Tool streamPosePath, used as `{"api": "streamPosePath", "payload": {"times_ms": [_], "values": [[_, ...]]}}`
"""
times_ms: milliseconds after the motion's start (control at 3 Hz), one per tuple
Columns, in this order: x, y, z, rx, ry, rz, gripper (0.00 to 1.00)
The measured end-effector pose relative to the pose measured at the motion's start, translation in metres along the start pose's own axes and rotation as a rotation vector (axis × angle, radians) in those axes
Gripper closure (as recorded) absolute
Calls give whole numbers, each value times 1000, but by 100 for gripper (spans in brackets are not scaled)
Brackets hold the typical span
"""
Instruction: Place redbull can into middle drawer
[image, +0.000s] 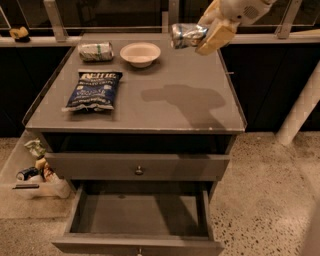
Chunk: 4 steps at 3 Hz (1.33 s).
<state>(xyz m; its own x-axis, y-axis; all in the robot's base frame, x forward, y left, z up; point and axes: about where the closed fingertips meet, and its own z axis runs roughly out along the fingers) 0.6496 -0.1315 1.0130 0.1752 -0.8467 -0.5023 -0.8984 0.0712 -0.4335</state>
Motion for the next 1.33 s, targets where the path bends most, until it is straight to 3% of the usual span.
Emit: {"api": "streamPosePath", "payload": {"times_ms": [333, 667, 1333], "values": [[-34, 30, -39, 105, -169, -25, 100], [-34, 52, -30, 100, -234, 12, 100], [-34, 57, -31, 91, -220, 1, 100]]}}
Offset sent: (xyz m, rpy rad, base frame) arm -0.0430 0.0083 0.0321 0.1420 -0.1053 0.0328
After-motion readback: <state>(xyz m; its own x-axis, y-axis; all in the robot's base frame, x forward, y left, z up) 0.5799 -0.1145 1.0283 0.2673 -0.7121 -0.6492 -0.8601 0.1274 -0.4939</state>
